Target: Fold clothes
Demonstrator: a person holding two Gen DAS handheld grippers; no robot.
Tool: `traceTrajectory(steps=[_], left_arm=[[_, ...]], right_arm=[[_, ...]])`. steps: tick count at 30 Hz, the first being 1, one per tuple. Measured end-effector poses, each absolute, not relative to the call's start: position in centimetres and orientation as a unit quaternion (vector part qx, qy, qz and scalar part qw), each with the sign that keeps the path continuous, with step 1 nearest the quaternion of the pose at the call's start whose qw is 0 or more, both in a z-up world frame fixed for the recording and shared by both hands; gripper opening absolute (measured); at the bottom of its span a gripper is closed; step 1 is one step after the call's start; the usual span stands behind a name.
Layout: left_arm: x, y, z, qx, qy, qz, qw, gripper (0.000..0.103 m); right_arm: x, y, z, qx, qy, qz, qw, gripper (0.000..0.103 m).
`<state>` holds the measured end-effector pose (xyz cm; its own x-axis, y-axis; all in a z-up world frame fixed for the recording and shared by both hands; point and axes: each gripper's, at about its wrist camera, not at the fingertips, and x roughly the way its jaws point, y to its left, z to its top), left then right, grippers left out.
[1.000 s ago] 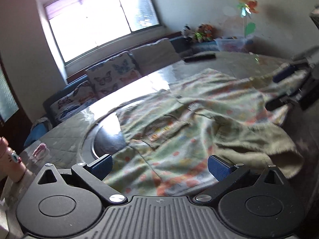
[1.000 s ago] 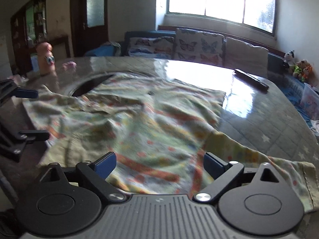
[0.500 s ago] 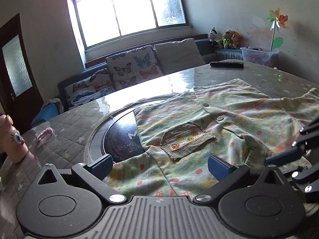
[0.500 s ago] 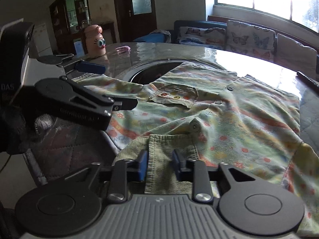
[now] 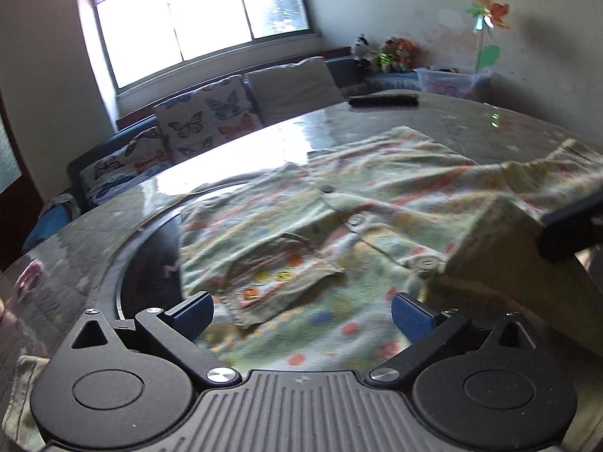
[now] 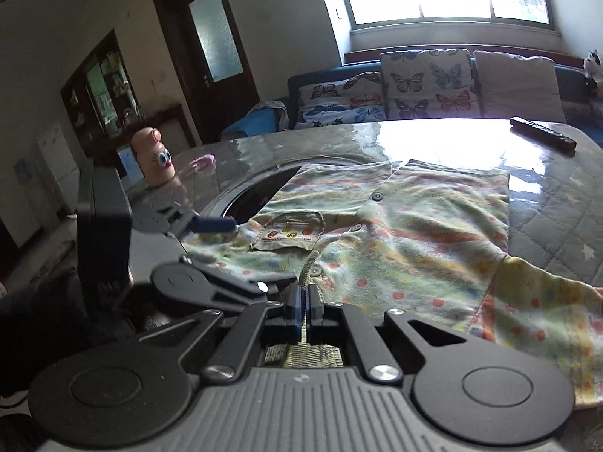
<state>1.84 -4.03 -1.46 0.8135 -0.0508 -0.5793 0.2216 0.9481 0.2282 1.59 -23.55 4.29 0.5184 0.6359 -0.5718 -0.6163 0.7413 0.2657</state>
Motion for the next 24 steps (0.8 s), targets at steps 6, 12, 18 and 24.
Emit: traceTrajectory(steps=[6, 12, 18, 24], left_arm=[[0.2, -4.1, -1.2, 0.155, 0.286, -0.099, 0.940, 0.103], [-1.9, -4.1, -1.4, 0.162, 0.284, -0.132, 0.936, 0.103], [-3.2, -2.9, -0.1, 0.155, 0.271, -0.135, 0.940, 0.103], [-4.2, -0.9, 1.7, 0.145, 0.255, -0.119, 0.949, 0.103]], right_arm=[[1.8, -22.9, 4.4, 0.013, 0.331, 0.369, 0.868, 0.001], [1.9, -21.5, 4.1, 0.012, 0.341, 0.400, 0.851, 0.004], [2.6, -21.4, 4.4, 0.032, 0.331, 0.399, 0.854, 0.010], [3.1, -19.7, 1.4, -0.035, 0.359, 0.376, 0.854, 0.010]])
